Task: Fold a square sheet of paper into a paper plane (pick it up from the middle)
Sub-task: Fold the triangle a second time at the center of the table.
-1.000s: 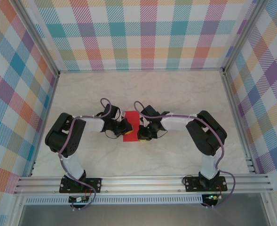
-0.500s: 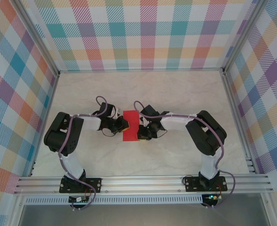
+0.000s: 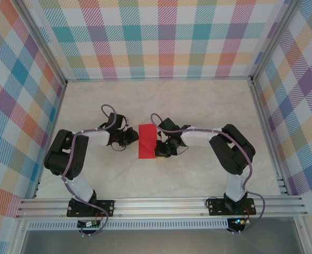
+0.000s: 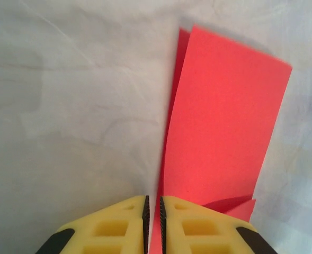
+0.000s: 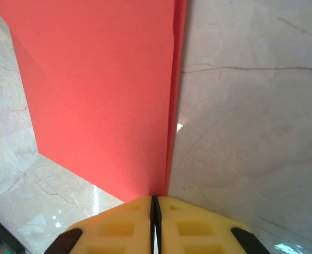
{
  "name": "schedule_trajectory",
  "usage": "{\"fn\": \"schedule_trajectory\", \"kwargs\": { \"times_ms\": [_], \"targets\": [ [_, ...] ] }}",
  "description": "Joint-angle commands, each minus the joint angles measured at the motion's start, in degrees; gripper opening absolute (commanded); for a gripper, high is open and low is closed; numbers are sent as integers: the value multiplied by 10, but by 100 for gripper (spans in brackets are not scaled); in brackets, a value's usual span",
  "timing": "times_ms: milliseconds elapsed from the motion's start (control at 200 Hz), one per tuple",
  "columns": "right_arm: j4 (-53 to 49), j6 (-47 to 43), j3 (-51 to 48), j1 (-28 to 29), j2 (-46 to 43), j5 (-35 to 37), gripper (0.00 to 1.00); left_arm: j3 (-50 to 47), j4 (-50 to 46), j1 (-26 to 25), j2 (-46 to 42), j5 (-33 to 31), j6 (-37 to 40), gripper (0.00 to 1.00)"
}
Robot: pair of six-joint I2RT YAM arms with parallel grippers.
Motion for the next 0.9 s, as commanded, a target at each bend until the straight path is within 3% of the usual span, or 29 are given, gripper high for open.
{"fn": "schedule_trajectory", "kwargs": {
  "times_ms": [0, 365, 690, 900],
  "targets": [
    [-51, 0, -17, 2, 10, 27, 11, -2, -33, 11, -50, -37, 22, 19],
    [14, 7, 4, 2, -67, 17, 17, -56, 18, -39, -103, 34, -18, 22],
    [17, 4, 21, 2, -62, 14, 19, -45, 72, -72, -45, 69, -42, 15],
    [9, 11, 11, 2, -88, 63, 19, -30, 83, -79, -10, 74, -47, 14]
  ]
}}
